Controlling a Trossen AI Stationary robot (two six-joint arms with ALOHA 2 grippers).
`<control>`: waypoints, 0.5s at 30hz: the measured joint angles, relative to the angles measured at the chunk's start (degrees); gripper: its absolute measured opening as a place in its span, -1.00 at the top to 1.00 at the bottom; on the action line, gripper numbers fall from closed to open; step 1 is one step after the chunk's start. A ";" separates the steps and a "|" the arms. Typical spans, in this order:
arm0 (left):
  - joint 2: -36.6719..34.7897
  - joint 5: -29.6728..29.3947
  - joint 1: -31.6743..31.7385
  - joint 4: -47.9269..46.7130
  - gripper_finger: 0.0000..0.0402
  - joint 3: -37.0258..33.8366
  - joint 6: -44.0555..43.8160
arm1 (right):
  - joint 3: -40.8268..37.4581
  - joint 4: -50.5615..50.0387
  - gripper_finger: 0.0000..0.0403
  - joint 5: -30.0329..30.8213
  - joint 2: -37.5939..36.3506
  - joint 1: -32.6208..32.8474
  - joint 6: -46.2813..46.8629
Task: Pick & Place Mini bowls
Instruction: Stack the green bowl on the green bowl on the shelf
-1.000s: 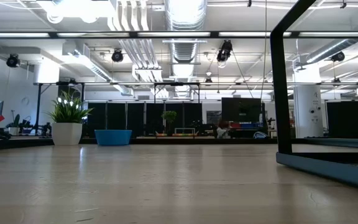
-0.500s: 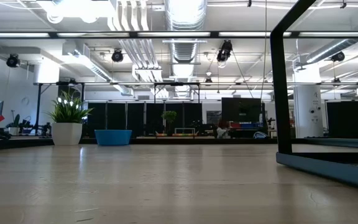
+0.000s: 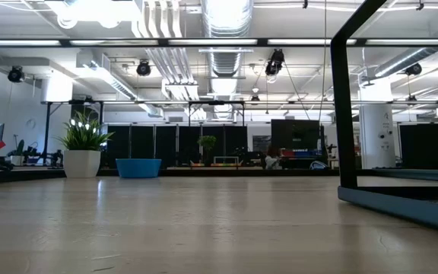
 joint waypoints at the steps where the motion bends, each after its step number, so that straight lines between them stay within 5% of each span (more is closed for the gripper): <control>1: 0.00 0.00 0.00 -0.02 0.65 0.00 0.04 | 0.00 0.01 0.52 -0.01 0.00 -0.01 -0.02; 15: 0.00 0.00 -0.01 -0.01 0.65 0.00 0.08 | 0.35 -3.51 0.81 -0.22 -0.22 -0.01 -0.50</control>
